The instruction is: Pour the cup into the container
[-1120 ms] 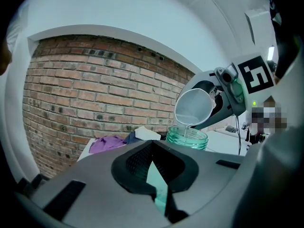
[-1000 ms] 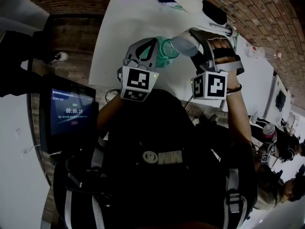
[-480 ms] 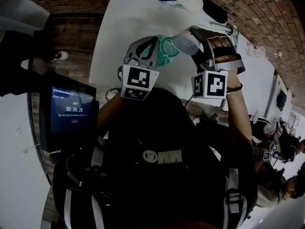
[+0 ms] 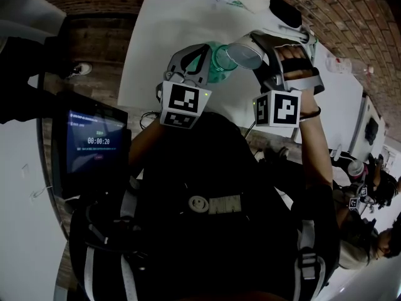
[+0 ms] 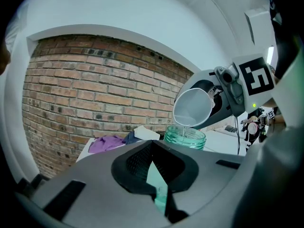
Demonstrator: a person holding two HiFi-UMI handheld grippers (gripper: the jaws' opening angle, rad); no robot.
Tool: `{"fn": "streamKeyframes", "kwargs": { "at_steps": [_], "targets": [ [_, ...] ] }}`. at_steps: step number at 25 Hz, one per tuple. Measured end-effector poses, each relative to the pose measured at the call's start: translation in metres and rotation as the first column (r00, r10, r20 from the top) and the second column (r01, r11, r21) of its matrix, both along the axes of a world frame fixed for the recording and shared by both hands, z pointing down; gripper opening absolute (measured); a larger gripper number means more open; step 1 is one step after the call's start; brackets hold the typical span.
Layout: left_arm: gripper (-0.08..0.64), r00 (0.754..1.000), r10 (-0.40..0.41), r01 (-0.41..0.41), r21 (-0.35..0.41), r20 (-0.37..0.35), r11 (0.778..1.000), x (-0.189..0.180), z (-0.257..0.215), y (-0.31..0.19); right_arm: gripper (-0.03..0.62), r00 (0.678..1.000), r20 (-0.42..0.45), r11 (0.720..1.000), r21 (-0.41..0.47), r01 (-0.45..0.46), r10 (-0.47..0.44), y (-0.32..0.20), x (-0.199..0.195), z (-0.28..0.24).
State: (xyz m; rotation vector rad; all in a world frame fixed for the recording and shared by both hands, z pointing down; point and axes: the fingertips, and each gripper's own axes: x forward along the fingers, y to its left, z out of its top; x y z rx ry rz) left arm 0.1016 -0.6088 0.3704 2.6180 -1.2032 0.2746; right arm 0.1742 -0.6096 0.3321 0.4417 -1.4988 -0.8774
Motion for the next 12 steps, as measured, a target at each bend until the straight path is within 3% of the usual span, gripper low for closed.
{"fn": "streamKeyframes", "kwargs": {
  "at_steps": [12],
  "targets": [
    [-0.003,1.0,0.003,-0.003,-0.003,-0.003,1.0,-0.0006,0.0002,0.0004,0.27,1.0,-0.005,1.0,0.007,0.006,-0.006,-0.0003,-0.0007,-0.0022]
  ]
}}
